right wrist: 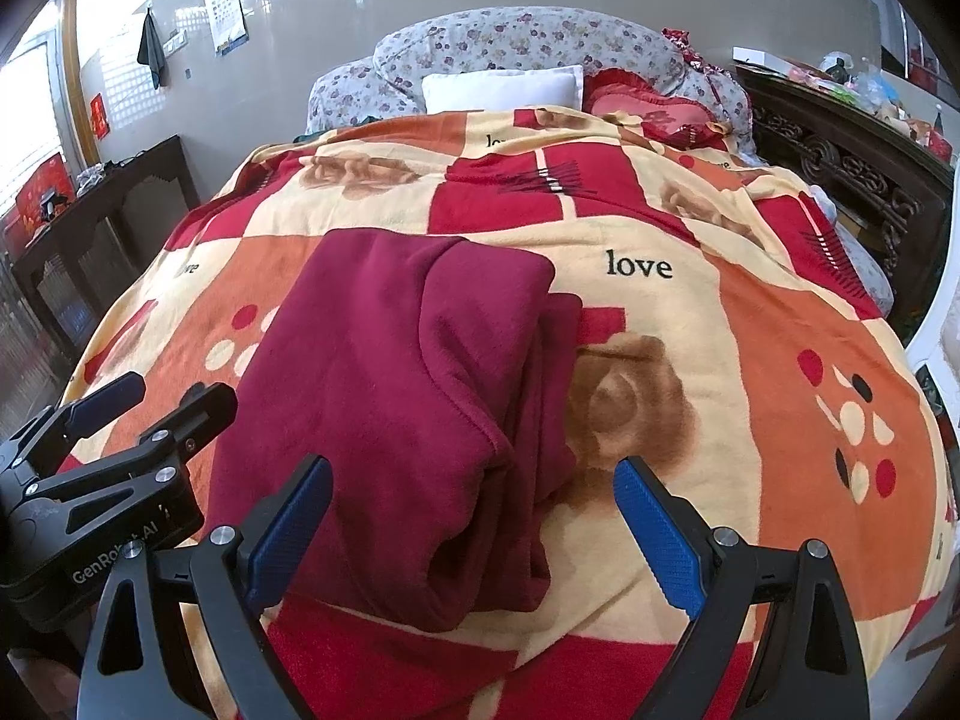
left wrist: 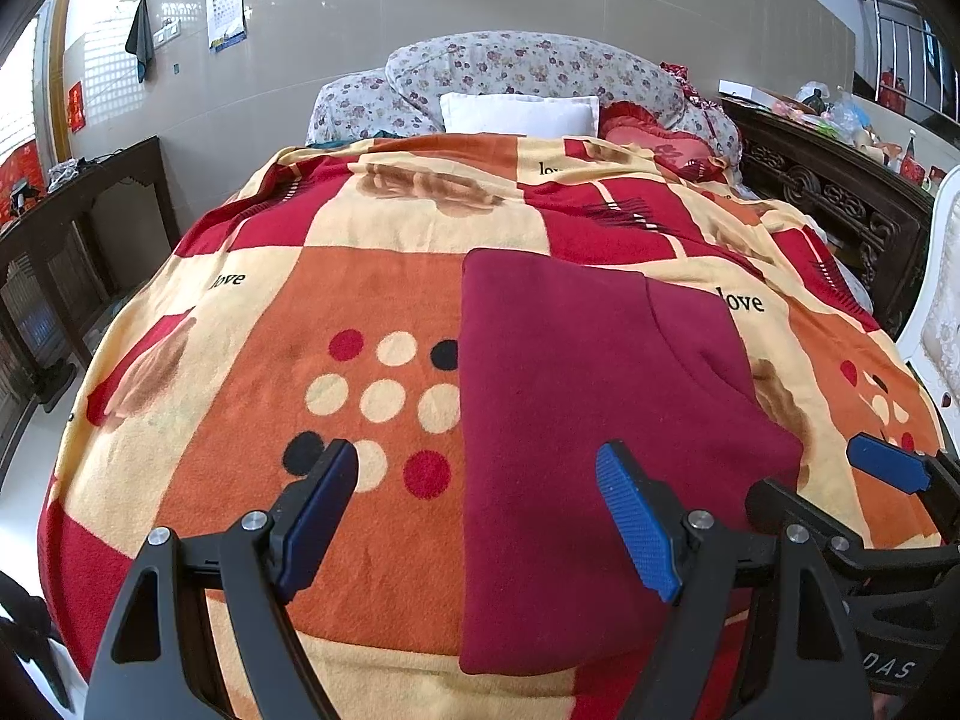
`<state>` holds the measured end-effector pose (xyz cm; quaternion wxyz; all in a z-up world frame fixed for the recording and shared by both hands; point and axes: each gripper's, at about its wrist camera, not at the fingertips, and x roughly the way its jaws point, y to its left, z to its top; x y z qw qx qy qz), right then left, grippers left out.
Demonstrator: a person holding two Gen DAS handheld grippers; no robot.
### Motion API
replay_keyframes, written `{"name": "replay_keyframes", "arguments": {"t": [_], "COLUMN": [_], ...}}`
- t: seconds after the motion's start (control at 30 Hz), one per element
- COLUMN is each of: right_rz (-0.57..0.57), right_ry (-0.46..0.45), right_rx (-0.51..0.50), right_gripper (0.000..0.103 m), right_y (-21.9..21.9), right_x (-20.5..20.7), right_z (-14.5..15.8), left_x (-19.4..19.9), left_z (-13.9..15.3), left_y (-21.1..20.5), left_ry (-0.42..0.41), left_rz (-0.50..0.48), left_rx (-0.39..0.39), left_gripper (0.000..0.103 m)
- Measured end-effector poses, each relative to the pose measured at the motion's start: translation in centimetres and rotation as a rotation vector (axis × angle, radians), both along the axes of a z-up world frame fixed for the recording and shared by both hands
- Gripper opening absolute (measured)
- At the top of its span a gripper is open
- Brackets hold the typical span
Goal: Fold small clothes
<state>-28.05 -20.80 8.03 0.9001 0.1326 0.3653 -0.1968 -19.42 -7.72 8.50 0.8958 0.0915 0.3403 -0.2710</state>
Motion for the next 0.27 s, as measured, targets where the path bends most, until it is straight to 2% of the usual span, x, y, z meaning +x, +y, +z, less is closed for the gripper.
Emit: {"name": "replay_keyframes", "arguments": {"t": [0.2, 0.27], "right_rz": [0.000, 0.001], "right_ry": [0.002, 0.003], "right_rx": [0.007, 0.011], "right_gripper": [0.097, 0.097], "right_y": [-0.13, -0.23], "right_x": [0.05, 0.00], "right_z": [-0.16, -0.22], "left_x": [-0.32, -0.08], "left_z": [-0.48, -0.79], "left_y": [-0.19, -0.32], "left_ry": [-0.035, -0.023], "left_rz": [-0.014, -0.021], "left_rx": [0.004, 0.001], "left_gripper": [0.081, 0.081]}}
